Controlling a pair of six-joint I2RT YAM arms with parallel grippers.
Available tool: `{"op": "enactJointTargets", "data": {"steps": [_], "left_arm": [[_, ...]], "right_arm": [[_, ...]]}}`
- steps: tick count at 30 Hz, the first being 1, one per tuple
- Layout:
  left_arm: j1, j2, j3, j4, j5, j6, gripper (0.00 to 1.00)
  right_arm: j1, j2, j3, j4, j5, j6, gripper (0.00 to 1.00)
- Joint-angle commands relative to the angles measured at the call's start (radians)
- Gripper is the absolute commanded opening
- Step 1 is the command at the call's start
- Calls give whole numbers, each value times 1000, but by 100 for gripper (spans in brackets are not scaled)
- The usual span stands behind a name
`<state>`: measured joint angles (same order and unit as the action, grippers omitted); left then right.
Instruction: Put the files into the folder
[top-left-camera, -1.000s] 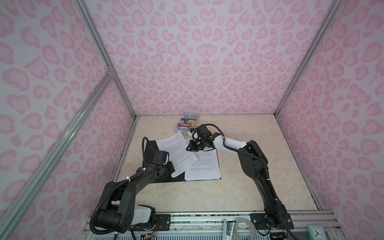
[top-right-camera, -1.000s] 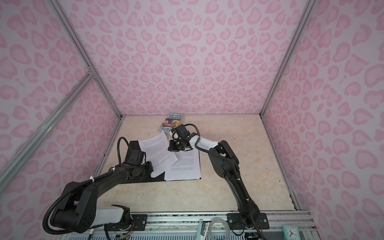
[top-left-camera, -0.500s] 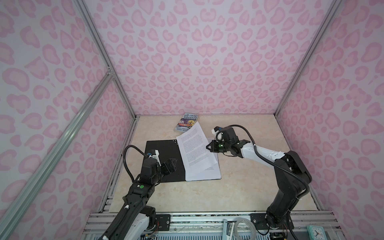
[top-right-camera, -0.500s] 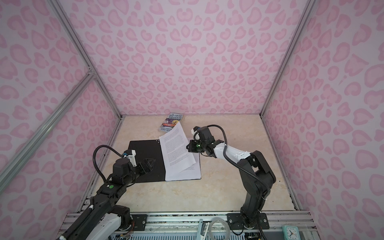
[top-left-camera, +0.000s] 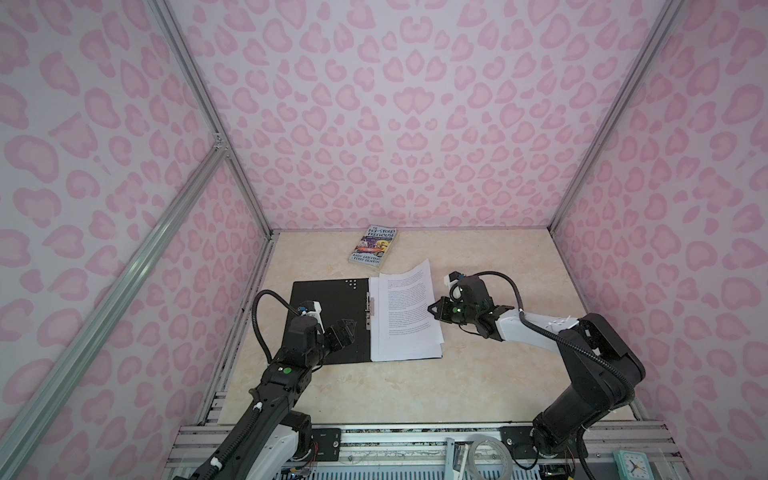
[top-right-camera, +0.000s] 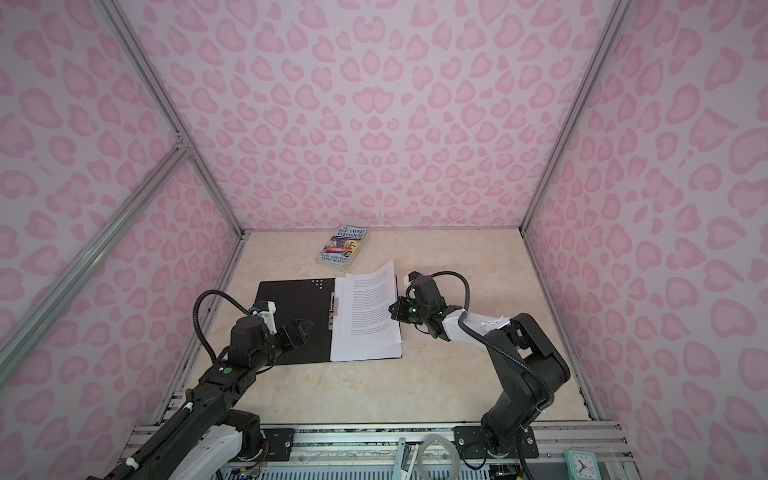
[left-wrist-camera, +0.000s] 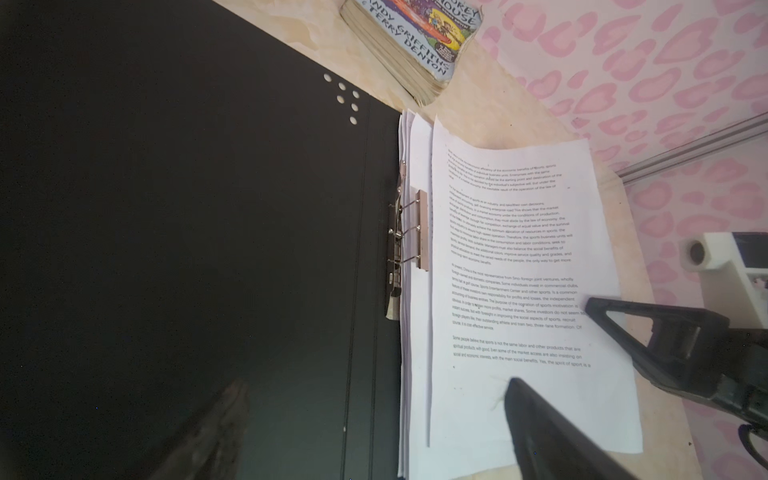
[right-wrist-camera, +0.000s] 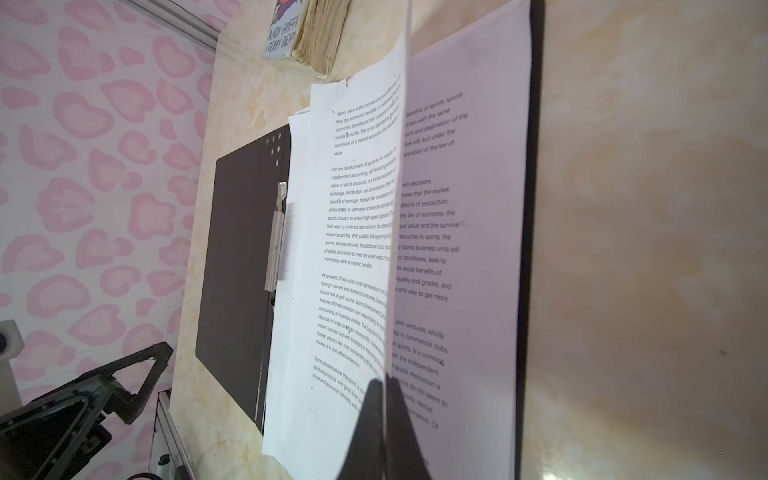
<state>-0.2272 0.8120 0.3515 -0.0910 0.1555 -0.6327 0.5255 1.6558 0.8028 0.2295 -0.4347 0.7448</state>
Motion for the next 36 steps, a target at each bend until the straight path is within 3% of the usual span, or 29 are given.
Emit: {"op": "enactJointTargets", "data": {"steps": [1, 13, 36], "left_arm": [[1, 17, 11, 54, 35, -1, 97], [0, -14, 7, 42, 16, 2, 97], [1, -2, 10, 40, 16, 1, 98]], "right_arm": [[14, 20, 8, 58, 5, 17, 0], [44, 38, -17, 117, -4, 55, 0], [62, 26, -16, 61, -19, 10, 0]]}}
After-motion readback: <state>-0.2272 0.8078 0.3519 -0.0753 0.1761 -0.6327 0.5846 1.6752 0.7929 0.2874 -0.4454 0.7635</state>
